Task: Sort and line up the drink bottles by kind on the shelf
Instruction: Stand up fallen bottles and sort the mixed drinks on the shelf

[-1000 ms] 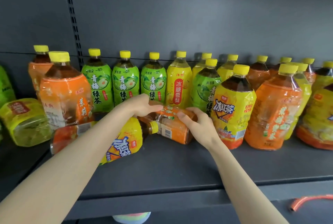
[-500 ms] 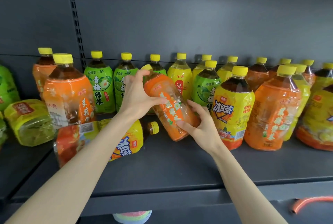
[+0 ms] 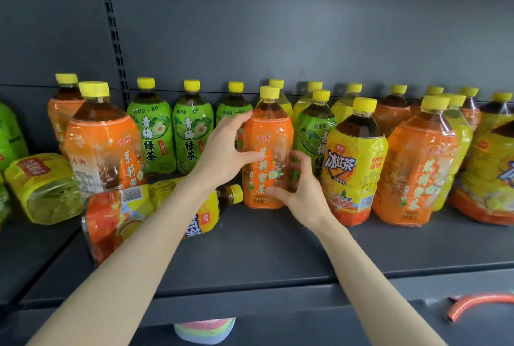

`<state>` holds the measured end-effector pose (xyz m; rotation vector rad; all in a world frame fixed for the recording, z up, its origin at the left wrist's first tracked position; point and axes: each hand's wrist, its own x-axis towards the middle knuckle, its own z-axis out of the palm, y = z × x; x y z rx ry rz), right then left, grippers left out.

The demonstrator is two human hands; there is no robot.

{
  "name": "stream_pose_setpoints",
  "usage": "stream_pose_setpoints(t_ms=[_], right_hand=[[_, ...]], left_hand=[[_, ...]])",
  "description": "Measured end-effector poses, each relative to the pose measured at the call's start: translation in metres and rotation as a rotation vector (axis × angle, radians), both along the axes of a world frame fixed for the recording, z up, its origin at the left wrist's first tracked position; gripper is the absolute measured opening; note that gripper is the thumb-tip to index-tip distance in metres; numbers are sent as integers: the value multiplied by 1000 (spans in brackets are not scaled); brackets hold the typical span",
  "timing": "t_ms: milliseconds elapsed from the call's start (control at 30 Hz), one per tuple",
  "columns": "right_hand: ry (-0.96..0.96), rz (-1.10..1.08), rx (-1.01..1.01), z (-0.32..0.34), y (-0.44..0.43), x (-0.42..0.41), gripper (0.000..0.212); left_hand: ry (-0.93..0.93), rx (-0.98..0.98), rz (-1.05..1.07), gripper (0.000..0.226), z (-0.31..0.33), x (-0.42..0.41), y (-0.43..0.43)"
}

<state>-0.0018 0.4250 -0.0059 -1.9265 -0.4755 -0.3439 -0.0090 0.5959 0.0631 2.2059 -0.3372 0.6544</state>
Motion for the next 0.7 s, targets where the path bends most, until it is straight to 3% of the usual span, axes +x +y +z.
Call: stream_pose_setpoints(t_ms=[467,700], right_hand=[[-31,-192,-234,2,3,0,79],[-207,-281,-180,4,9,-29,24]], left_hand=[[122,139,60,79,5,-6,0],[119,228,185,42,2,-41,22]])
